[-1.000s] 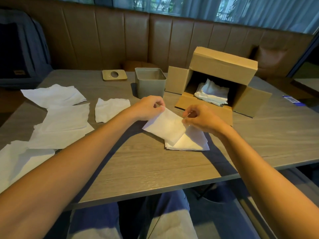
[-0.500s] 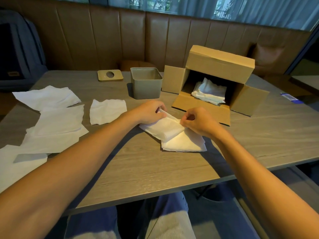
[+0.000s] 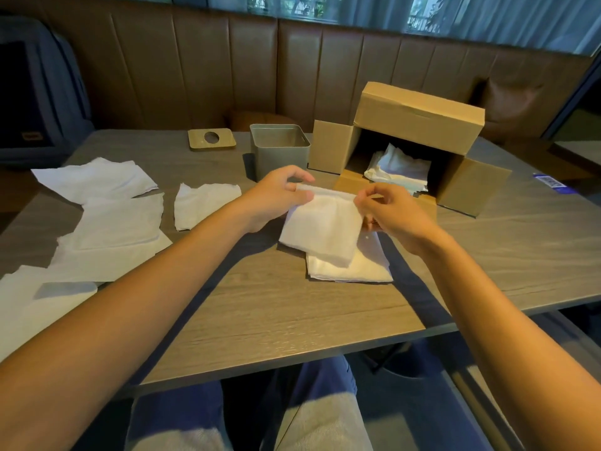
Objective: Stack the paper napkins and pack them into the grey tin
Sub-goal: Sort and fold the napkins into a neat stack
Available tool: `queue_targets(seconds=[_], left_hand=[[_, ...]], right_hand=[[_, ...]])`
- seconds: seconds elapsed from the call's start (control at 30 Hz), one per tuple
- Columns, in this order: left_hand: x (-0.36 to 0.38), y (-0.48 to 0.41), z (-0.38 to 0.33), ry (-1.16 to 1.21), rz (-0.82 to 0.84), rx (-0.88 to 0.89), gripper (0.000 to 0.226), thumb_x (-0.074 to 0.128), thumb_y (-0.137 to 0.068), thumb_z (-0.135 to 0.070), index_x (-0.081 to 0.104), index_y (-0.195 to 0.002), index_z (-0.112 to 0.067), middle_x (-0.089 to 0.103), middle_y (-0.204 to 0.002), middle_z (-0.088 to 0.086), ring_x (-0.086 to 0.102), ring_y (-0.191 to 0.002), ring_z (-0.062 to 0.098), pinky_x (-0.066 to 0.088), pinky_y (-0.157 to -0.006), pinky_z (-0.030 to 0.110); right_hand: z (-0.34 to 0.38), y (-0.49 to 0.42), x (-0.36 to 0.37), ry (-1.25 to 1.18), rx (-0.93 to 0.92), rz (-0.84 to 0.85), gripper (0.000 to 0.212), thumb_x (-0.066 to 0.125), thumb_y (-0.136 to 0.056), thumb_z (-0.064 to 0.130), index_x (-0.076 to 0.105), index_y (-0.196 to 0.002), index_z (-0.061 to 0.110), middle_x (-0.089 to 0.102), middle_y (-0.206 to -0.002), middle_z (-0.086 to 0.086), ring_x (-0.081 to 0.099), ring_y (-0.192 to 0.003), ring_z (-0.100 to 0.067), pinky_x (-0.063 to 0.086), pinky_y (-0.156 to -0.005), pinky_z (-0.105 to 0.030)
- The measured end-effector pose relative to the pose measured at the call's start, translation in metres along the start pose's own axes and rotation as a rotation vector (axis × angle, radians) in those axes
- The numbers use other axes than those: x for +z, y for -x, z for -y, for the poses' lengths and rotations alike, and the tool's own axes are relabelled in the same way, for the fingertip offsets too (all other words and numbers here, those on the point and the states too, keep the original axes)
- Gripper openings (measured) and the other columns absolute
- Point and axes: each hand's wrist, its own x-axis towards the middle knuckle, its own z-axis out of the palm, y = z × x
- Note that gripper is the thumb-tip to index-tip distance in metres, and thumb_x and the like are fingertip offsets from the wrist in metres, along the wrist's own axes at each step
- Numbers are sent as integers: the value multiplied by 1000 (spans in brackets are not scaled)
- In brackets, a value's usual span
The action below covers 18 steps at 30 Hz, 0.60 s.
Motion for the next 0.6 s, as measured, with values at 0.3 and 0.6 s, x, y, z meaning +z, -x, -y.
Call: queue_targets(seconds=[0.3, 0.6], left_hand=[[31, 20, 6, -251, 54, 34, 38, 65, -96, -13, 51, -130, -23, 65, -101, 3, 65, -80, 14, 53, -65, 24], [46, 23, 12, -619, -146, 243, 42, 63, -96, -19, 49, -136, -25, 50, -131, 0, 49, -117, 16, 46, -90, 27]], right_hand=[[-23, 7, 6, 551, -257, -191, 15, 55, -101, 16, 63, -113, 17, 66, -95, -2, 60, -87, -19, 51, -74, -33], [-42, 19, 13, 918, -411, -329, 22, 53, -100, 29, 61, -114, 14, 64, -108, -5, 59, -87, -23, 52, -69, -34]])
